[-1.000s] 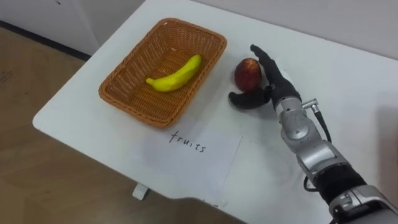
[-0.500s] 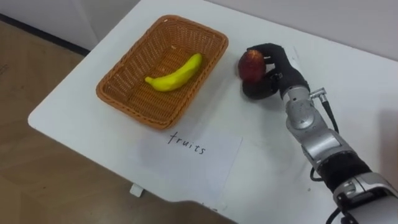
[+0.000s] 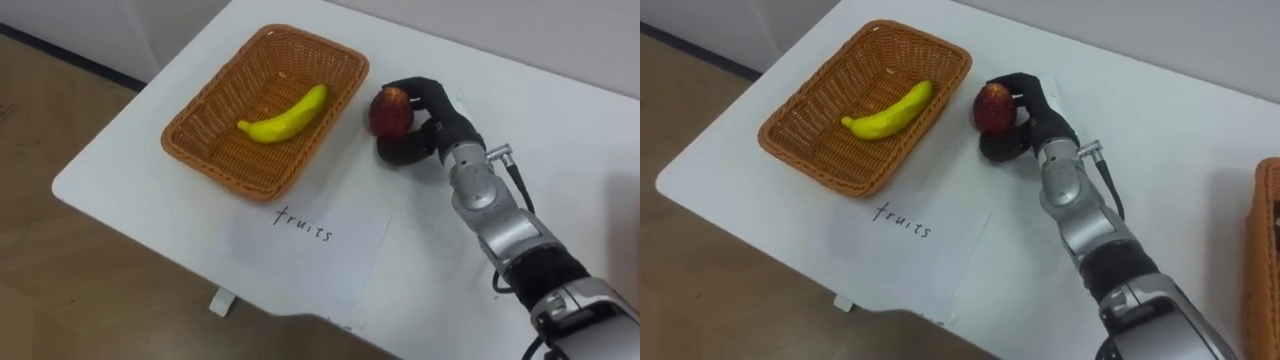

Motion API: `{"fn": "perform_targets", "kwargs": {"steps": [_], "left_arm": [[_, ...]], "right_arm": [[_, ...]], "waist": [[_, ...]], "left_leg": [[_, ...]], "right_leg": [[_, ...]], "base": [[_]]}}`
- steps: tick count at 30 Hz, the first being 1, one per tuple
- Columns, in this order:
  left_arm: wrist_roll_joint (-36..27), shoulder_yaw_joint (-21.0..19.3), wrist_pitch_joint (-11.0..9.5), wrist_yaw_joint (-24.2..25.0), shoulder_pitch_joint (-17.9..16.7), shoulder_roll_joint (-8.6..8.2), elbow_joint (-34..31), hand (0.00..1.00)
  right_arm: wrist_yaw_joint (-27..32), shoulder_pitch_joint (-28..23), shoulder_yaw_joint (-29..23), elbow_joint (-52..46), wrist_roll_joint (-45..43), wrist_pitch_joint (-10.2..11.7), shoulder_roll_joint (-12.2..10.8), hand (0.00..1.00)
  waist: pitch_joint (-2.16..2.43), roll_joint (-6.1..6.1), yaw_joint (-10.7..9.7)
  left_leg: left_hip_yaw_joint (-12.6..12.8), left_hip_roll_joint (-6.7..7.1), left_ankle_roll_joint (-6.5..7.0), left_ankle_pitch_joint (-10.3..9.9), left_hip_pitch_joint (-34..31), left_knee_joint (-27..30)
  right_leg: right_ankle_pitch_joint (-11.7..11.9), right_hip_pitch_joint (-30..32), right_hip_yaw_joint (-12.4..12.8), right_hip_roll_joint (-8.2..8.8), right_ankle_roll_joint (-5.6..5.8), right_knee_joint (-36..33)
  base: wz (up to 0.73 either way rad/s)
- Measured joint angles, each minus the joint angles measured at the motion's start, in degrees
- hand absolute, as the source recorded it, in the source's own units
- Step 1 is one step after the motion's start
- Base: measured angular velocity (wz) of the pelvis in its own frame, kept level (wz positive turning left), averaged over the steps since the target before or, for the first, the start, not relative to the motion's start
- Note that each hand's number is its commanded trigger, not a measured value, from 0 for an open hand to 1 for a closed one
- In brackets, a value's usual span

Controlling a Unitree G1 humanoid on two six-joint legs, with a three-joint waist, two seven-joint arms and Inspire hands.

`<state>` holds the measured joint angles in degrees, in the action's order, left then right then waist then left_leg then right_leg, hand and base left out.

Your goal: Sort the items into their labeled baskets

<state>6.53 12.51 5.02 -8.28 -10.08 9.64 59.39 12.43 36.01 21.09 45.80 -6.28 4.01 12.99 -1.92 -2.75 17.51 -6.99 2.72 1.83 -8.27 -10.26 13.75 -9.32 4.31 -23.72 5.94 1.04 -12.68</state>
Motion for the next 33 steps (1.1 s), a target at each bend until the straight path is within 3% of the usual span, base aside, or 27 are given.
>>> {"fn": "perform_targets", "kwargs": {"steps": [9,13,17,21,33], "left_arm": [[0.55,-0.07,0.17,0.02,-0.17,-0.02,-1.01,0.0],[0.47,-0.23,0.17,-0.03,-0.88,-0.03,-0.73,0.0],[0.47,-2.88,0.15,-0.04,-2.24,-0.05,0.19,0.0],[0.47,-4.81,1.25,-0.06,-3.35,-0.09,0.24,0.0],[2.74,-5.65,2.17,0.01,-4.22,-1.52,0.19,0.0]], "right_arm": [[-0.59,-0.09,-0.05,-1.63,1.23,-0.49,0.09,1.0],[0.1,-0.03,-1.31,-6.6,2.59,-0.52,0.74,1.0],[0.59,-0.05,-2.51,-12.22,2.13,-1.09,0.64,1.0],[0.63,-0.05,-2.57,-17.79,1.48,-1.5,0.65,1.0],[-1.43,-0.04,-2.09,-22.57,0.91,-3.98,-0.23,1.0]], "waist": [[0.34,0.2,-0.46],[0.83,0.14,-0.7],[1.21,-0.23,-1.42],[1.64,-0.72,-2.27],[1.62,-1.11,0.47]], "left_leg": [[0.07,0.04,0.03,0.06,1.76,-0.29],[0.08,-0.02,0.03,0.06,2.29,-0.45],[0.33,-0.12,-0.01,0.06,4.2,-1.26],[0.32,-0.06,-0.01,0.06,6.8,-1.99],[0.67,0.01,-0.14,0.04,8.81,-2.62]], "right_leg": [[-0.02,-1.7,0.02,0.01,0.03,0.43],[-0.01,-2.39,-0.11,-0.12,0.05,0.92],[-0.02,-3.92,0.26,-0.24,0.07,1.14],[0.03,-6.7,0.28,-0.39,0.22,2.09],[0.02,-8.24,3.0,-0.98,0.24,2.08]], "base": [[0.01],[0.0],[-0.03],[0.01],[-0.05]]}}
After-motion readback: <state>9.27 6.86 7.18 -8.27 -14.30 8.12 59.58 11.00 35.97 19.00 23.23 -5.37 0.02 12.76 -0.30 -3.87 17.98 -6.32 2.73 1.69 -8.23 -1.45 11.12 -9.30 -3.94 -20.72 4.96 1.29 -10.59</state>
